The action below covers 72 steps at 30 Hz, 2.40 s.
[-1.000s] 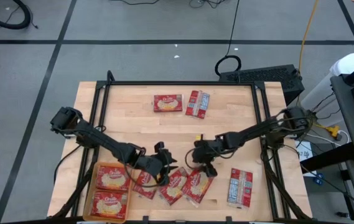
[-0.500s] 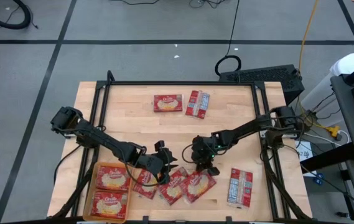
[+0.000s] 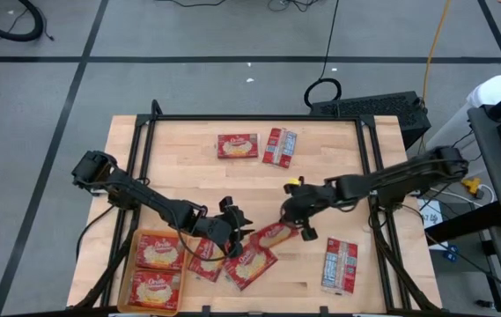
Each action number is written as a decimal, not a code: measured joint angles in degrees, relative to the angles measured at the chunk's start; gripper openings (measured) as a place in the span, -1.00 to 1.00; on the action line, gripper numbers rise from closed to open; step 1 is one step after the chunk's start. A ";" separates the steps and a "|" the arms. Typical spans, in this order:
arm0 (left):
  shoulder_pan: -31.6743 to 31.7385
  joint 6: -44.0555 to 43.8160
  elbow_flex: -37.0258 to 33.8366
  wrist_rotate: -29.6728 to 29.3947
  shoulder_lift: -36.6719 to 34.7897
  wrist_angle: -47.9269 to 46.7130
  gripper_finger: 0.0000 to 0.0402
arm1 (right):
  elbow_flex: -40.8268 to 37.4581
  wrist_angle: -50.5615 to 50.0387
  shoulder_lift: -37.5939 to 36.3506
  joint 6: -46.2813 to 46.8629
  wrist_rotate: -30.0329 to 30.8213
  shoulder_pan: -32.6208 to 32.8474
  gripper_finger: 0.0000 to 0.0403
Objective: Sort popcorn bags into baskets
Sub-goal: Put the red popcorn bag into the orange bin
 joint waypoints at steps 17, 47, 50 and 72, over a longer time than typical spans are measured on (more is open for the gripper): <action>7.46 0.32 0.00 9.44 -0.04 4.42 0.03 | 0.00 4.43 -3.05 -0.62 19.10 3.97 -1.00; -10.97 -16.95 -0.04 17.88 -30.16 -44.07 -0.90 | -5.56 16.67 -3.07 1.21 18.60 8.69 -0.54; -16.36 -23.72 -0.04 15.68 -33.01 -49.12 -0.90 | -9.05 22.70 -3.07 1.62 18.57 8.76 -0.54; -45.88 -65.58 0.00 7.78 -32.74 -57.80 -0.90 | -16.74 35.48 -3.07 4.14 18.56 9.15 -0.54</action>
